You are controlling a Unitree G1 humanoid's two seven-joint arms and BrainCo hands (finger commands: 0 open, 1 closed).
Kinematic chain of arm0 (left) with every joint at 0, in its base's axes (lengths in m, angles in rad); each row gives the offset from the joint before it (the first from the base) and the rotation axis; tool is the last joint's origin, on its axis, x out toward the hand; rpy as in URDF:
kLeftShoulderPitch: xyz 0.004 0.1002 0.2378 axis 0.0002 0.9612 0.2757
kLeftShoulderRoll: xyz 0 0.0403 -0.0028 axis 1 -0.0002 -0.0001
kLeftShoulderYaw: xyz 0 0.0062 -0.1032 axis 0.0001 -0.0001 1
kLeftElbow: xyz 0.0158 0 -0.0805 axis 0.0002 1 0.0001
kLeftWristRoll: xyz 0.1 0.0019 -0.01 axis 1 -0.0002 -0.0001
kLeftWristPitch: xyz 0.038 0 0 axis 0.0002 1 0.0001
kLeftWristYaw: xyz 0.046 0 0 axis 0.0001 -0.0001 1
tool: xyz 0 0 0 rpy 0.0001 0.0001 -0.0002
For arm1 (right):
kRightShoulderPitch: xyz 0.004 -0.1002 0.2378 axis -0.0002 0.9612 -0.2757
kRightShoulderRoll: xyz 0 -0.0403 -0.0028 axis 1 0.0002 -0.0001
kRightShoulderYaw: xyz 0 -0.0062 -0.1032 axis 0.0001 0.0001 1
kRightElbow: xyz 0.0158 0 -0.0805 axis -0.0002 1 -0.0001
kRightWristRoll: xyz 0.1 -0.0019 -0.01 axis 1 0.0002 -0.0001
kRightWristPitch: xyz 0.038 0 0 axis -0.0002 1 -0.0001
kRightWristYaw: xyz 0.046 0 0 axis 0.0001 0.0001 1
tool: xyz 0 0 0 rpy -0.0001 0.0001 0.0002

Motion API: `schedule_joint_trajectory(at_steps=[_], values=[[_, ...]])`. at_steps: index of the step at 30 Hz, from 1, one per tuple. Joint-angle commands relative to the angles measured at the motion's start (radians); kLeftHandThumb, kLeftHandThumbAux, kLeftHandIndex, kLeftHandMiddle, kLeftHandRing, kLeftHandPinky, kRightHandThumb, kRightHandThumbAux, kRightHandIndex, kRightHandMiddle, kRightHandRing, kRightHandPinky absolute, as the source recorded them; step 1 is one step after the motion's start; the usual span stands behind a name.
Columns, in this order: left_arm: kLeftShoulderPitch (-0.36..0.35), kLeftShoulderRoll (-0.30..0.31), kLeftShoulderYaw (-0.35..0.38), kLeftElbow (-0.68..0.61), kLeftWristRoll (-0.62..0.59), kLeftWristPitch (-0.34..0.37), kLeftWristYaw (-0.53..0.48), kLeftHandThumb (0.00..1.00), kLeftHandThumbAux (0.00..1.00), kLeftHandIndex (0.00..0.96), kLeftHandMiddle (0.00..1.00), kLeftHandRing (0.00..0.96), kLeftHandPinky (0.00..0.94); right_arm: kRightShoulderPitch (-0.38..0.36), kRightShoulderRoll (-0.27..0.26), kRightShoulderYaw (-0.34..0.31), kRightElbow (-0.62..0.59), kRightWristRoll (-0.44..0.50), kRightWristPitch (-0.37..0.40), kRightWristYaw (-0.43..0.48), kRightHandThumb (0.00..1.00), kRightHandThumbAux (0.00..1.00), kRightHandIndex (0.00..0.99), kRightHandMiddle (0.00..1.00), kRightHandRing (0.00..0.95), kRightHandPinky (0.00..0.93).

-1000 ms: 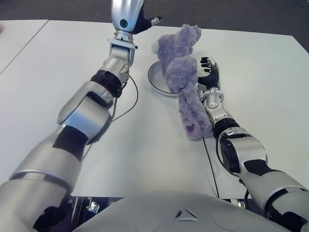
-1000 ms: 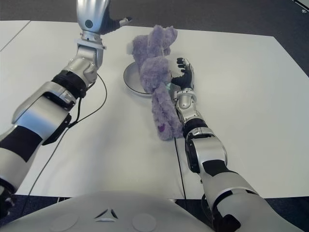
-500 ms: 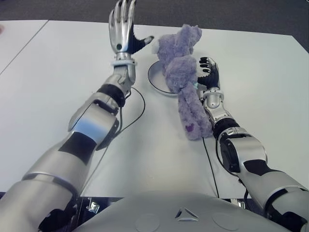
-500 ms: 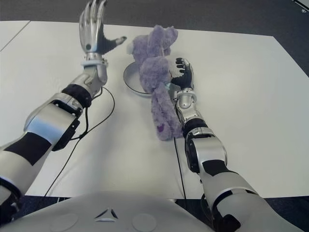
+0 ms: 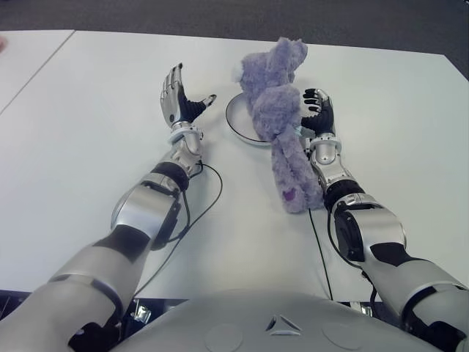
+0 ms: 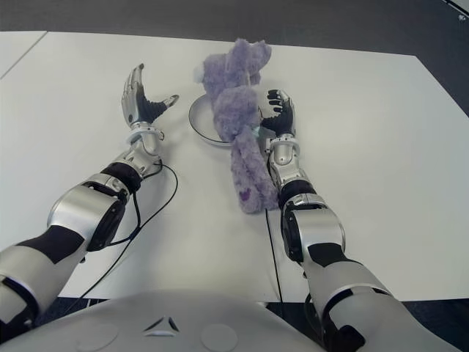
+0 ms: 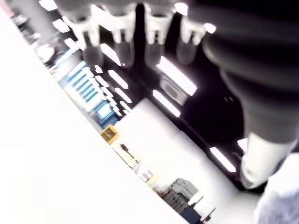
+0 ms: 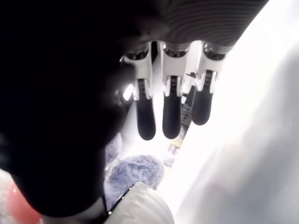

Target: Put the doll into the plate.

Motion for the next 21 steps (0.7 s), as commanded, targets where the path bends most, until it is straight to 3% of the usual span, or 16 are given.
schedule_joint_trajectory(at_steps=[1,13,18,21], values=[[0.140,-0.030,0.067,0.051,-0.072,-0.063,-0.108,0.000,0.672,0.000,0.057,0.078,0.138,0.307,0.093,-0.013,0.147,0.027,0.005,0.029,0.000,0.895,0.259,0.299,0.276,0.265],[0.215,-0.059,0.140,0.055,-0.132,-0.176,-0.184,0.000,0.660,0.031,0.087,0.087,0.091,0.306,0.093,-0.056,0.147,0.061,0.018,0.074,0.000,0.899,0.258,0.301,0.280,0.272],[0.236,-0.081,0.179,0.060,-0.172,-0.188,-0.279,0.000,0.595,0.040,0.078,0.082,0.095,0.304,0.092,-0.067,0.147,0.068,0.021,0.086,0.000,0.918,0.253,0.295,0.274,0.270],[0.267,-0.106,0.224,0.066,-0.221,-0.185,-0.387,0.000,0.556,0.044,0.073,0.079,0.098,0.303,0.091,-0.073,0.147,0.074,0.018,0.095,0.000,0.928,0.250,0.292,0.270,0.270]])
